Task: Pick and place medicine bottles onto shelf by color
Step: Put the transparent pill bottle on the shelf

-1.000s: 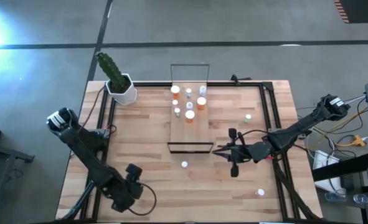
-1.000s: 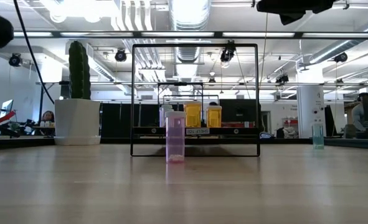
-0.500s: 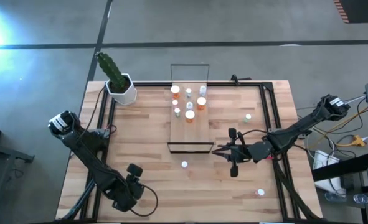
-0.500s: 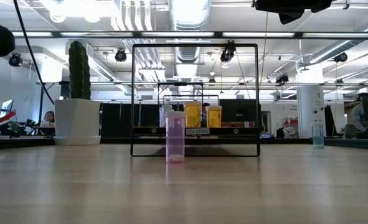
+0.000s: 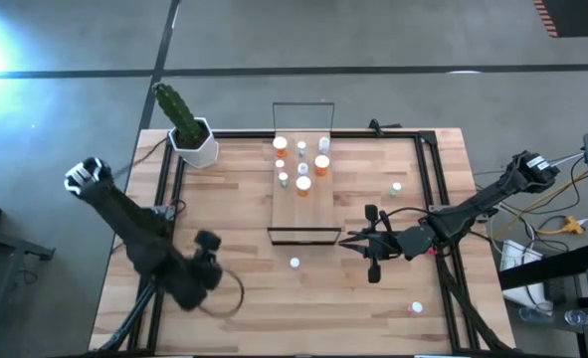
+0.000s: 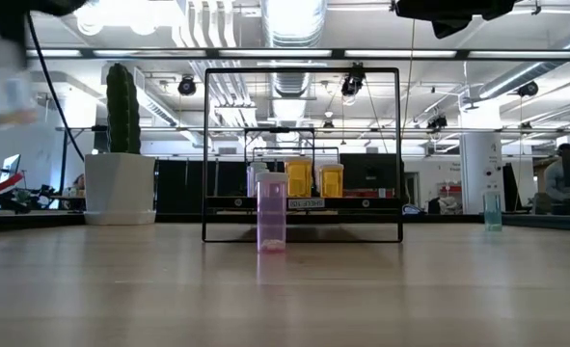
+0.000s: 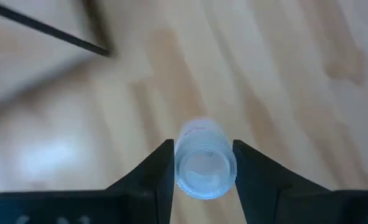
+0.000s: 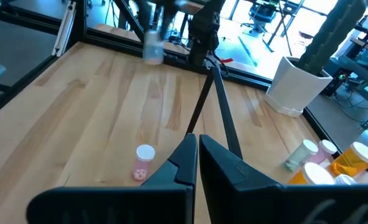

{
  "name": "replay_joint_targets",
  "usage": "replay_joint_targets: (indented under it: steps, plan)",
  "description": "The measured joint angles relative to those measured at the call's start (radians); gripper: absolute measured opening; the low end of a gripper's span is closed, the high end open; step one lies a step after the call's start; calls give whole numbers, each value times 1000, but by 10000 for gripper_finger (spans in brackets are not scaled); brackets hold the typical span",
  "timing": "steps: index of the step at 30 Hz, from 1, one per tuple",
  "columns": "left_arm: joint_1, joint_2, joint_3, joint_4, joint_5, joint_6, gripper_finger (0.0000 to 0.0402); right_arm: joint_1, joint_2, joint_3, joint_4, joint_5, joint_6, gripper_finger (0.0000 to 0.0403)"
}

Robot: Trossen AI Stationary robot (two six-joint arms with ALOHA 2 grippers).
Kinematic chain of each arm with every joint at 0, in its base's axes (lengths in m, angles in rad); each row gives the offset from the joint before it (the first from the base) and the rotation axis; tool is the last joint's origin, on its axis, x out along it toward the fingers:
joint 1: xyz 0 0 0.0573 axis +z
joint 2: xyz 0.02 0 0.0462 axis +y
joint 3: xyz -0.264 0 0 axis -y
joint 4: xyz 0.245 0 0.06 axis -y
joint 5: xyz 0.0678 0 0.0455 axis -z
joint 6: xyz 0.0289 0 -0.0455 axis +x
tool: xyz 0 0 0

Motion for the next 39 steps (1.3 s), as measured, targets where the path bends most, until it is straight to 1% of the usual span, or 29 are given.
replay_joint_targets:
  steps: [3, 5, 7, 8, 9, 12, 13, 14, 16, 18, 22, 26, 30, 34, 39]
  plan:
    - [130, -100, -2, 3, -42, 122, 112, 0, 0, 0, 0, 0, 0, 9]
    - [259, -147, -2, 15, -50, 221, 112, 0, 0, 0, 0, 0, 0, 9]
    - [409, -171, 4, 68, -35, 339, 112, 0, 0, 0, 0, 0, 0, 9]
    - [486, -175, 10, 110, -1, 397, 112, 0, 0, 0, 0, 0, 0, 9]
    - [565, -173, 16, 146, 60, 453, 112, 0, 0, 0, 0, 0, 0, 9]
    - [776, -123, 47, 217, 287, 576, 112, 0, 0, 0, 0, 0, 0, 9]
    - [831, -92, 62, 218, 331, 606, 112, 0, 0, 0, 0, 0, -2, 9]
    - [873, -59, 82, 213, 350, 637, 112, 0, 0, 0, 0, 0, -3, 9]
    - [928, 13, 123, 207, 353, 680, 112, 0, 0, 0, -2, 0, -6, 9]
    - [951, 88, 168, 190, 354, 716, 112, 0, 0, 0, -3, -1, -10, 9]
    - [949, 224, 262, 143, 361, 767, 112, 0, 0, 0, -8, -1, -12, 9]
    - [948, 322, 321, 106, 361, 790, 112, 0, 0, 0, -15, -1, -11, 9]
    - [948, 374, 334, 123, 358, 819, 112, 0, 0, 0, -19, -2, -11, 9]
    - [948, 407, 335, 178, 347, 854, 112, 0, 0, 0, -20, -5, -13, 9]
    - [948, 431, 335, 228, 302, 891, 112, 0, 0, 0, -19, -5, -17, 9]
